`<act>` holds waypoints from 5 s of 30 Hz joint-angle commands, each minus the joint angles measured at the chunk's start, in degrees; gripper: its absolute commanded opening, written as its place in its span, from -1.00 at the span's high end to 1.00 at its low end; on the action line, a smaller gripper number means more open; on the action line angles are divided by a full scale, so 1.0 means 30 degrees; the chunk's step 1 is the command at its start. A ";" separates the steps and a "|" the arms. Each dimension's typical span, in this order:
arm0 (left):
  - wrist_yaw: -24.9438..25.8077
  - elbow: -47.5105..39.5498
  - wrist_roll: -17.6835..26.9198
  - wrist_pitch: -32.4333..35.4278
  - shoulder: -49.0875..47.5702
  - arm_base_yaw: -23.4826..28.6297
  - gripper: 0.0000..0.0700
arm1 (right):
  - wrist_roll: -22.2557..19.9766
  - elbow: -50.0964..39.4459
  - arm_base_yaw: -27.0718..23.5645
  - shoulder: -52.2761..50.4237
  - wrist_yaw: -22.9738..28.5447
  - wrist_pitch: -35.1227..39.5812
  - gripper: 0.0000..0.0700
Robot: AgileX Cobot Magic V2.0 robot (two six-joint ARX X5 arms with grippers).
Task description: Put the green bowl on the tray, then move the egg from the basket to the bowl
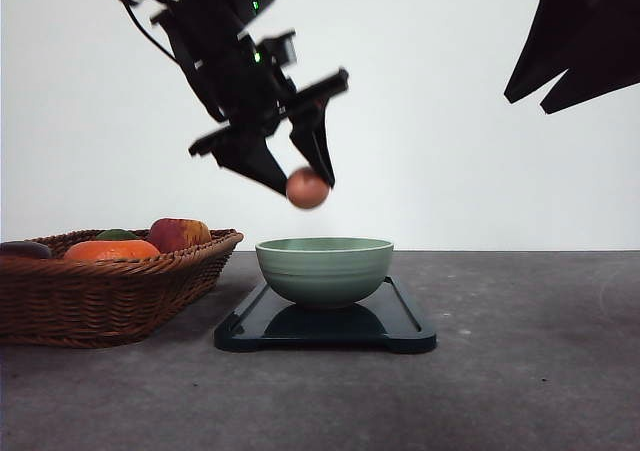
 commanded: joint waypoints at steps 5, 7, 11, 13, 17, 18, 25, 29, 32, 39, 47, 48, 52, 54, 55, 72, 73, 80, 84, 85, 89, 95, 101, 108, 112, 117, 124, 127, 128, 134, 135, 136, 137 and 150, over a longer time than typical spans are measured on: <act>-0.0834 0.1031 0.0552 0.0162 0.1526 -0.0493 0.21 | -0.0138 0.0066 0.0102 0.0146 0.0001 0.0046 0.23; -0.1011 0.1261 0.0825 0.0187 0.1836 -0.0658 0.22 | -0.0138 0.0066 0.0102 0.0146 0.0001 -0.0016 0.23; -0.1537 0.1566 0.1160 0.0183 0.2418 -0.1006 0.22 | -0.0146 0.0066 0.0102 0.0146 0.0001 -0.0241 0.23; -0.1737 0.1632 0.1400 0.0151 0.2700 -0.1139 0.22 | -0.0146 0.0066 0.0102 0.0146 0.0001 -0.0341 0.23; -0.1943 0.1637 0.1520 0.0049 0.3074 -0.1249 0.22 | -0.0146 0.0066 0.0102 0.0146 0.0001 -0.0493 0.23; -0.2047 0.1637 0.1551 0.0045 0.3139 -0.1294 0.22 | -0.0146 0.0066 0.0102 0.0146 0.0002 -0.0514 0.23; -0.2473 0.1637 0.1936 -0.0062 0.3362 -0.1305 0.21 | -0.0146 0.0066 0.0102 0.0146 0.0008 -0.0518 0.23; -0.2473 0.1637 0.1945 -0.0064 0.3501 -0.1305 0.21 | -0.0146 0.0066 0.0102 0.0146 0.0008 -0.0518 0.23; -0.2466 0.1637 0.1942 -0.0080 0.3589 -0.1305 0.21 | -0.0146 0.0066 0.0102 0.0146 0.0001 -0.0518 0.23; -0.2466 0.1637 0.1937 -0.0084 0.3713 -0.1307 0.21 | -0.0146 0.0066 0.0102 0.0146 0.0001 -0.0519 0.23; -0.2466 0.1637 0.1916 -0.0192 0.4116 -0.1371 0.18 | -0.0146 0.0066 0.0102 0.0146 0.0001 -0.0763 0.23; -0.2466 0.1637 0.1915 -0.0201 0.4116 -0.1384 0.15 | -0.0146 0.0066 0.0102 0.0146 0.0001 -0.0811 0.23; -0.2460 0.1637 0.1843 -0.0216 0.4109 -0.1434 -0.14 | -0.0138 0.0066 0.0102 0.0146 0.0001 -0.0889 0.23; -0.2459 0.1692 0.1667 -0.0479 0.4098 -0.1451 -0.15 | -0.0138 0.0066 0.0102 0.0146 0.0001 -0.0890 0.23; -0.2459 0.1747 0.1449 -0.0652 0.4078 -0.1451 -0.15 | -0.0138 0.0066 0.0102 0.0146 0.0001 -0.0895 0.23; -0.2459 0.2060 0.0860 -0.3461 -0.0943 -0.1465 -0.14 | -0.0138 0.0066 0.0102 0.0146 0.0008 -0.1261 0.23; -0.2459 0.2060 0.0860 -0.3722 -0.1359 -0.1465 -0.14 | -0.0138 0.0066 0.0102 0.0146 0.0008 -0.1299 0.23; -0.2459 0.1262 0.1165 -0.4562 -0.4518 -0.1462 -0.13 | -0.0138 0.0066 0.0102 0.0146 0.0001 -0.1301 0.23; -0.2459 -0.0785 0.1608 -0.4308 -0.6652 -0.1425 -0.13 | -0.0138 0.0066 0.0102 0.0146 0.0001 -0.1296 0.23; -0.2459 -0.1475 0.1670 -0.4147 -0.7219 -0.1406 -0.13 | -0.0138 0.0066 0.0102 0.0146 0.0001 -0.1292 0.23; -0.2459 -0.4884 0.1888 -0.3018 -0.9952 -0.1177 -0.13 | -0.0146 0.0066 0.0102 0.0146 0.0001 -0.1294 0.23; -0.2462 -0.9553 0.1858 -0.2245 -1.3995 -0.0592 -0.13 | -0.0146 0.0066 0.0102 0.0146 0.0001 -0.1297 0.23; -0.2466 -1.2334 0.1780 -0.2277 -1.7433 0.0277 -0.13 | -0.0146 0.0066 0.0102 0.0146 0.0001 -0.1341 0.23; -0.2466 -1.3131 0.1647 -0.2403 -1.9242 0.1566 -0.12 | -0.0145 0.0066 0.0102 0.0146 0.0000 -0.1291 0.23; -0.2466 -1.3131 0.1459 -0.2662 -1.9249 0.1855 -0.12 | -0.0094 0.0066 0.0102 0.0140 -0.0097 -0.1664 0.23; -0.2466 -1.3131 0.1440 -0.2765 -1.9249 0.1857 0.62 | -0.0074 0.0066 0.0102 0.0138 -0.0509 -0.1922 0.83; -0.2459 -1.3116 0.1435 -0.3051 -1.9249 0.1857 1.00 | -0.0073 0.0066 0.0102 0.0129 -0.1014 -0.2179 0.95; -0.2459 -1.3116 0.1435 -0.3046 -1.9249 0.1857 1.00 | -0.0073 0.0066 0.0102 0.0131 -0.1007 -0.2085 0.95; -0.2459 -1.3116 0.1435 -0.3047 -1.9249 0.1857 1.00 | -0.0073 0.0066 0.0102 0.0131 -0.1005 -0.2074 0.95; -0.2459 -1.3124 0.1435 -0.3047 -1.9294 0.1859 1.00 | -0.0073 0.0066 0.0102 0.0131 -0.1005 -0.2060 0.95; -0.2459 -1.3124 0.1468 -0.3050 -1.9386 0.1874 1.00 | -0.0073 0.0066 0.0102 0.0131 -0.1005 -0.2054 0.95; -0.2464 -1.3124 0.1870 -0.3036 -1.9550 0.2001 1.00 | -0.0073 0.0066 0.0102 0.0131 -0.1005 -0.2035 0.95; -0.2466 -1.3190 0.2344 -0.2920 -1.9747 0.2199 1.00 | -0.0073 0.0066 0.0102 0.0131 -0.1005 -0.2010 0.95; -0.2466 -2.0720 0.3650 0.3746 -2.7835 0.8254 1.00 | -0.0073 0.0066 0.0102 0.0131 -0.1005 -0.1990 0.95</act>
